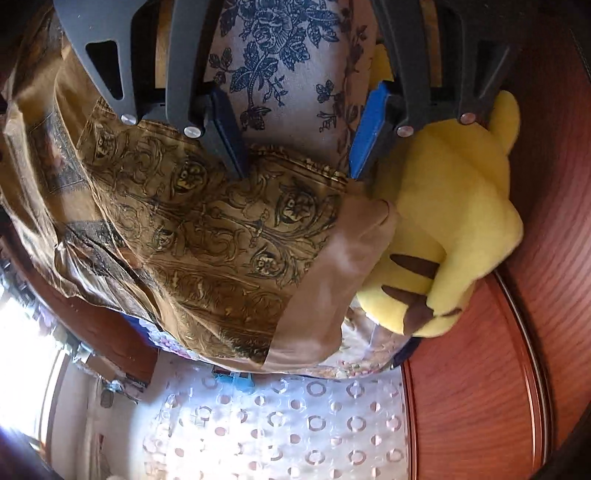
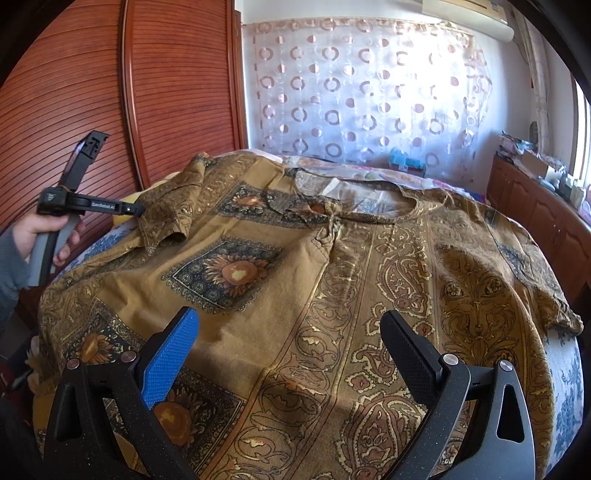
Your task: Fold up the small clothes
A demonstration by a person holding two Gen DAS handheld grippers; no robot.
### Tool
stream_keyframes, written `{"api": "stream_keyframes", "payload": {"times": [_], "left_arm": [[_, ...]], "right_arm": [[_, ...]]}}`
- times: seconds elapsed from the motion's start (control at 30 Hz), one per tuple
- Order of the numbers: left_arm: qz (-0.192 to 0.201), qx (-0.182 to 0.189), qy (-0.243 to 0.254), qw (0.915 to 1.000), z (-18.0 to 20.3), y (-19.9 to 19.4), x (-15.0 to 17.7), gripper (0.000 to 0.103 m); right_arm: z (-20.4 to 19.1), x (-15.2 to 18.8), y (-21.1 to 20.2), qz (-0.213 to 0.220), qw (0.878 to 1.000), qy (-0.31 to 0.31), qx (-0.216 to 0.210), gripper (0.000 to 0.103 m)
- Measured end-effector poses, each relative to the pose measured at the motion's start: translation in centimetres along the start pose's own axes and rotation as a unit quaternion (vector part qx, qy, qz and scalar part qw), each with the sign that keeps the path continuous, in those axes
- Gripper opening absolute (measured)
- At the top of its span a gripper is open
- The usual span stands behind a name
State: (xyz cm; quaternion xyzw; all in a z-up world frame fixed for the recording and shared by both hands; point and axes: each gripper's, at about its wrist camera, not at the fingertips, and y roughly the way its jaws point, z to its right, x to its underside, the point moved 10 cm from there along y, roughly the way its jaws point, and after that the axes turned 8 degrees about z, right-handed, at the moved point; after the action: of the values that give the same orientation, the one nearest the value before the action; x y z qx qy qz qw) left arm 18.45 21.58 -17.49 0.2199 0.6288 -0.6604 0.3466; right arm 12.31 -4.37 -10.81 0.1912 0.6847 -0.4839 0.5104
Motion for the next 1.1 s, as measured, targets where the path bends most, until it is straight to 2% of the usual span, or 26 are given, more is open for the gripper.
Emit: {"api": "stream_keyframes", "payload": {"times": [0.17,0.33,0.37,0.4,0.43,0.5,0.6,0.9,1.1], "left_arm": [[-0.008,0.022,-0.019,0.9995,0.2,0.2,0.5,0.056],[-0.004,0.012,-0.006,0.9999,0.3,-0.2,0.1,0.045],[-0.002,0.009,-0.004,0.9999,0.2,-0.2,-0.1,0.038],[0.0,0.01,-0.002,0.9999,0.2,-0.2,-0.3,0.026],[-0.002,0.014,-0.003,0.9999,0.2,-0.2,-0.3,0.025],[0.0,0.01,0.003,0.9999,0.1,-0.2,-0.4,0.012],[0.011,-0.004,0.023,0.9997,0.2,-0.7,-0.7,0.002],[0.062,0.015,0.053,0.9965,3.2,-2.8,-4.2,0.0],[0.088,0.062,0.088,0.9903,9.0,-4.2,-8.1,0.0]], "right_arm": [[-0.1,0.0,0.0,0.0,1.0,-0.001,-0.001,0.1],[-0.1,0.0,0.0,0.0,1.0,-0.001,-0.001,0.1],[-0.1,0.0,0.0,0.0,1.0,-0.001,-0.001,0.1],[-0.1,0.0,0.0,0.0,1.0,-0.001,-0.001,0.1],[-0.1,0.0,0.0,-0.001,1.0,-0.001,-0.001,0.1],[-0.1,0.0,-0.1,-0.001,1.0,-0.001,-0.001,0.1],[-0.1,0.0,-0.1,-0.001,1.0,-0.001,-0.002,0.1],[-0.2,0.1,-0.1,-0.002,1.0,-0.001,-0.002,0.1],[-0.2,0.0,-0.1,-0.001,1.0,-0.001,-0.003,0.1]]}}
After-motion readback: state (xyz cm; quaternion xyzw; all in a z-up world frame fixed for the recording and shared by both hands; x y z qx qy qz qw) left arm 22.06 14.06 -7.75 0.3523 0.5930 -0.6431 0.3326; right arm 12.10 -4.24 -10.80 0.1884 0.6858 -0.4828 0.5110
